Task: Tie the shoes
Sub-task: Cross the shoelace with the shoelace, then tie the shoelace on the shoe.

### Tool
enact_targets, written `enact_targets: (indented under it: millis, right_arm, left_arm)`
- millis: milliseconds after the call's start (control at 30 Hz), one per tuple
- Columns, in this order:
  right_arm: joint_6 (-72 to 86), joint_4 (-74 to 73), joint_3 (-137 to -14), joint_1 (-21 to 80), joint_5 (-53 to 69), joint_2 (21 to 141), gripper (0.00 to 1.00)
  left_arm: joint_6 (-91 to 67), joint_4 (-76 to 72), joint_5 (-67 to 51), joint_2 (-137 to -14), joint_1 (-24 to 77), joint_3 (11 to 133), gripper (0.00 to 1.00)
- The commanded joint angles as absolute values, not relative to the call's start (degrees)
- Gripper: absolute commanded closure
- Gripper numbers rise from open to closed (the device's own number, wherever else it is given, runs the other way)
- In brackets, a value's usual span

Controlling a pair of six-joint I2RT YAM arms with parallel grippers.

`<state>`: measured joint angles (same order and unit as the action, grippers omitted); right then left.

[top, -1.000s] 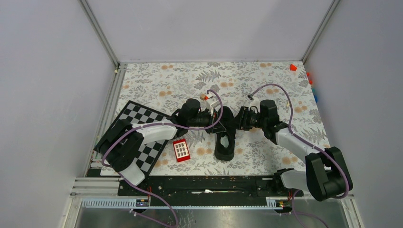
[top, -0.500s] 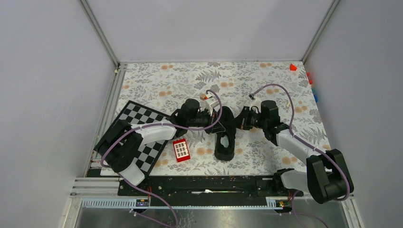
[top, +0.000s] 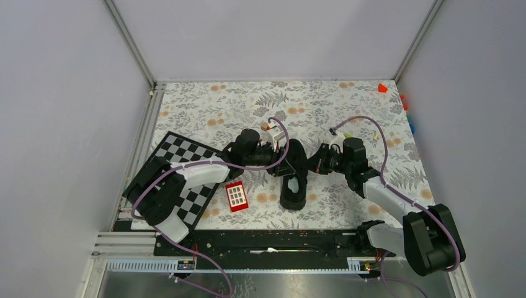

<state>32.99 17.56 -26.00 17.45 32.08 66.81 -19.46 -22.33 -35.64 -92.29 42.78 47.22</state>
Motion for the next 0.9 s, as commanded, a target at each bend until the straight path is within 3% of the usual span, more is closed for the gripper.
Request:
enact_targets:
  millis: [0, 233, 500, 667, 867]
  right_arm:
    - [33.5, 20.6, -26.1, 17.3, 31.4, 66.0, 1.00]
    - [33.7, 20.9, -26.4, 17.3, 31.9, 66.5, 1.00]
    - [33.9, 20.8, -26.3, 17.4, 32.0, 66.4, 1.00]
    - [33.9, 20.9, -26.4, 17.3, 32.3, 66.7, 1.00]
    - [34.2, 21.2, -26.4, 17.3, 32.5, 67.0, 1.00]
  left_arm:
    - [-18.4, -22.9, -34.9, -89.5, 42.5, 47.5, 0.55]
    - [-19.5, -23.5, -34.0, -88.5, 42.0, 47.6, 0.43]
    - [-19.0, -19.9, -32.0, -87.6, 41.0, 48.2, 0.47]
    - [-17.4, -16.6, -28.4, -84.9, 40.4, 47.1, 0.33]
    - [-20.1, -14.2, -24.4, -82.1, 38.1, 45.7, 0.30]
